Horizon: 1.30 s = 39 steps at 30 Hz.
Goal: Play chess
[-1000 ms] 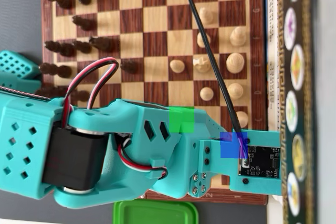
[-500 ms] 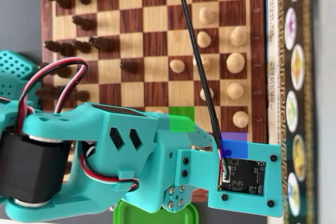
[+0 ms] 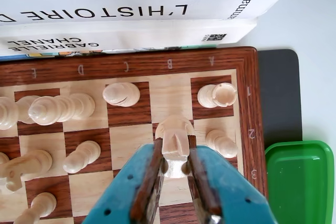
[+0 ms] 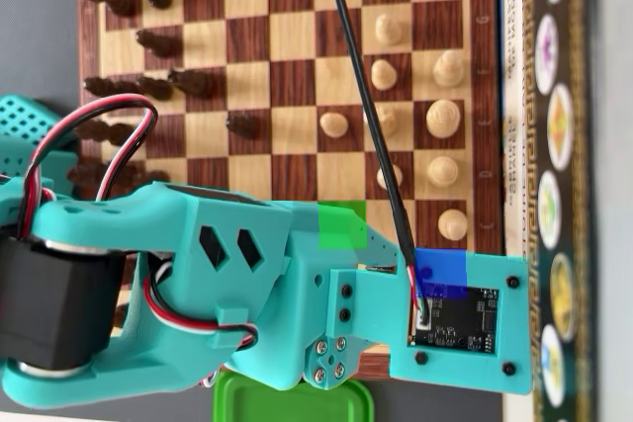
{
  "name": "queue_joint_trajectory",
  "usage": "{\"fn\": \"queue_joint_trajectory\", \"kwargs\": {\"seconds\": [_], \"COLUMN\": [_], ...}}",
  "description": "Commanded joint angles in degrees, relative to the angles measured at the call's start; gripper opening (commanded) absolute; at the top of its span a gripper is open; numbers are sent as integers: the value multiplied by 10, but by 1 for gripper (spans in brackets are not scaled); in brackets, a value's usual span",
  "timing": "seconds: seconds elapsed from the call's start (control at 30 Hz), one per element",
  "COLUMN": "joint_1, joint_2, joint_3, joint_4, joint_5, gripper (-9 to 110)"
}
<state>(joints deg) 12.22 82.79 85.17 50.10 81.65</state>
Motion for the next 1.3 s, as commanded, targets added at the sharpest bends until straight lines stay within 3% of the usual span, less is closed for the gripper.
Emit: {"fn": "queue_joint_trajectory", "kwargs": {"seconds": [0.0,0.27,1.27], "joint_1": [-2,2,-67], "joint_2": [34,68,201], "joint_3": [-2,9,204], "joint_4": [1,55,54], "joint_5": [0,1,38], "gripper": [2,2,2]}}
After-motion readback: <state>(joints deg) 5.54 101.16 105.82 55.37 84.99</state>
